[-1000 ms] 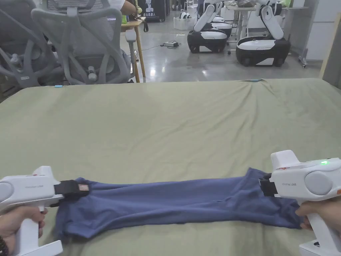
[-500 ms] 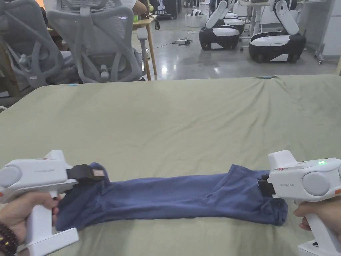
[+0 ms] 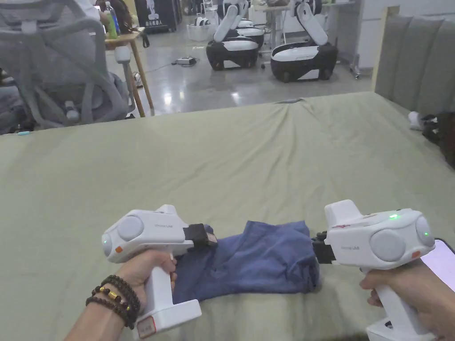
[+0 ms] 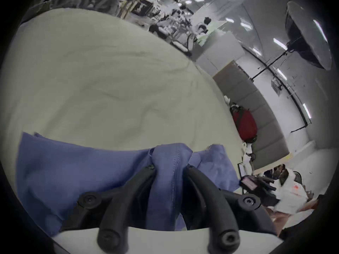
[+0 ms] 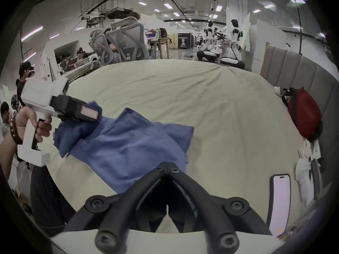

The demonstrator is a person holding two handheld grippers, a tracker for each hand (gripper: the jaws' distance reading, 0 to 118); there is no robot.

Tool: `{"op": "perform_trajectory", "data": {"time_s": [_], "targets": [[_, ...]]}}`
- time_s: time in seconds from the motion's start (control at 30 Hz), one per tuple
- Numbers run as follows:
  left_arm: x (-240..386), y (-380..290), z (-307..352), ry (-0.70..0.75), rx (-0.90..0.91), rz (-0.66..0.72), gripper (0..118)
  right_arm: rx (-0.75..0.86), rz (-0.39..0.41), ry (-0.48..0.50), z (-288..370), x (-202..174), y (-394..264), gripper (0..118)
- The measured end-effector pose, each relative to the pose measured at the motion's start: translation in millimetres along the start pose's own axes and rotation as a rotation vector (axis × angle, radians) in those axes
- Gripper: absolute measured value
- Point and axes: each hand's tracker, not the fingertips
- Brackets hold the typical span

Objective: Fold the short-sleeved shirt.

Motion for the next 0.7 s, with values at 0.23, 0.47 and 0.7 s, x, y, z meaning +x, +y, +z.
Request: {"op": "perform_trajectory", "data": {"time_s": [0.23, 0.47, 0.7], "targets": [[0.5, 3.8, 12.5, -0.101, 0.009, 0.014, 87, -0.008, -0.002, -0.025, 1.4, 10.5, -5.8, 0], [-0.6, 5.4, 99.4, -0.01, 0.203, -0.11, 113, -0.001, 0.006, -0.005, -4.8, -5.9, -1.4, 0], [-46.7, -16.8, 148.7, 0.065, 0.251, -0.176, 0, 0.015, 0.011, 0.061, -8.9, -22.6, 3.4, 0]]}}
